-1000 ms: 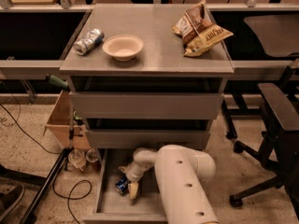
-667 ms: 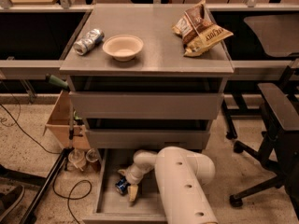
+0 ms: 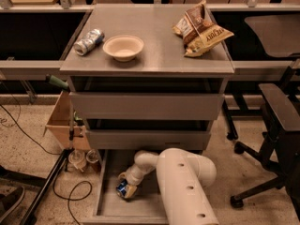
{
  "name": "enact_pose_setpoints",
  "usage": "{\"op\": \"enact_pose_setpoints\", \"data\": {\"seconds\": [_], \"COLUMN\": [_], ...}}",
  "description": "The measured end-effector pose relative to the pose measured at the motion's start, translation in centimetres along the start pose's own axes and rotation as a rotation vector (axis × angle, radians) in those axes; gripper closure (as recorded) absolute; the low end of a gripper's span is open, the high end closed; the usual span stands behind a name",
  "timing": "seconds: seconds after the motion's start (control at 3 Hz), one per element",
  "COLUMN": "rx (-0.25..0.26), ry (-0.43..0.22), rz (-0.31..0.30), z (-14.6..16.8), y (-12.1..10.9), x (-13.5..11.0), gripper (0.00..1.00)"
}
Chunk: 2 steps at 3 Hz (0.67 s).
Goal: Pick pepsi can from bottom drawer and place on counter
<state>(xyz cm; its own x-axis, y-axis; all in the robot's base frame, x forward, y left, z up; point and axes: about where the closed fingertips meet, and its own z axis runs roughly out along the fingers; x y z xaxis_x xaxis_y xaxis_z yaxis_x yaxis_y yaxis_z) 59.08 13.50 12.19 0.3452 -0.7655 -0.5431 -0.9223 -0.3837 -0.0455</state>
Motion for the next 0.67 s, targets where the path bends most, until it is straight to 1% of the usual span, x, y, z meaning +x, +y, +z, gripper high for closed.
{"op": "enact_pose_setpoints", "data": {"seconds": [0.33,0.67], "rx": [0.000,0.038], "ry": [0.000,-0.005], "rz": [0.000,0.019], "z": [-0.34,-0.94], "y": [-0.02,0.32], "x": [-0.21,0.58], "gripper": [0.66,0.90]}}
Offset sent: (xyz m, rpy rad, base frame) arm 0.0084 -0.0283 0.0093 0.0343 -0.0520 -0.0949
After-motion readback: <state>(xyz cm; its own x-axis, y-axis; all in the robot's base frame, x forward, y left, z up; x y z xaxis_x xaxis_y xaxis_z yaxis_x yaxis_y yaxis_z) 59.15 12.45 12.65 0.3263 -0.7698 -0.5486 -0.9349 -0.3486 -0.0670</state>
